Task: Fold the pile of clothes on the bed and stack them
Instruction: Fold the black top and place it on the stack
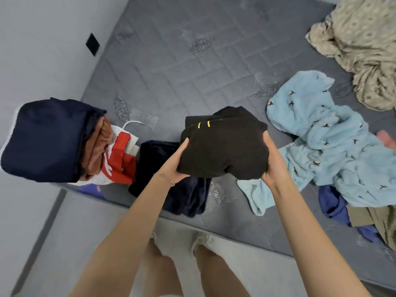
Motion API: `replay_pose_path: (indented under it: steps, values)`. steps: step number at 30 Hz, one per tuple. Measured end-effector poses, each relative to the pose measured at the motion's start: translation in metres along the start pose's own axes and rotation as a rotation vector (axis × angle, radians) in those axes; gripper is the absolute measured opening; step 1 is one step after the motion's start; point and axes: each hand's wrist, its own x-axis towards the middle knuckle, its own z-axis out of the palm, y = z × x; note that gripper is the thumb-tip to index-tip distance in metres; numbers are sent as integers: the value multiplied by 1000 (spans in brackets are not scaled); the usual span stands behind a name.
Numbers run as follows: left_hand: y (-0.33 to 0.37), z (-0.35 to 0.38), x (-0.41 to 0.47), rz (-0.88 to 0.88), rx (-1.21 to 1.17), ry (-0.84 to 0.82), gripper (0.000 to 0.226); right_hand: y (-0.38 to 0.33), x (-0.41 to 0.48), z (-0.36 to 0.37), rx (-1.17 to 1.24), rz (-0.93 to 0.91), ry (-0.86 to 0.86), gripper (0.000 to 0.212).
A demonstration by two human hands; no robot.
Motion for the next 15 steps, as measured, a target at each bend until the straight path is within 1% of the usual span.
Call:
replay_pose_path:
  steps: [2,4,5,8,9,10,12,14,15]
  values:
    - [25,-11,-18,124,10,14,57,2,-4,32,-11,-21,-21,39]
    - [52,-24,-38,252,29,62,61,6,-8,66,-19,-41,-31,41]
    - [68,-33,-50,299,52,100,58,9,-10,86,-19,-55,-36,40]
    - [116,-63,-85,400,106,130,24,24,-15,145,-6,-91,-67,38]
    - [131,-74,-98,434,130,150,21,31,-17,165,1,-102,-69,38]
    - [147,-85,-114,460,155,160,26,40,-17,185,7,-115,-64,39]
    - [181,-109,-147,500,230,224,40,58,-18,224,7,-144,-51,50]
    - [218,-133,-177,583,321,306,35,79,-18,265,-9,-149,-38,67]
    - [235,-147,-190,605,333,330,31,90,-19,285,-14,-142,-31,69]
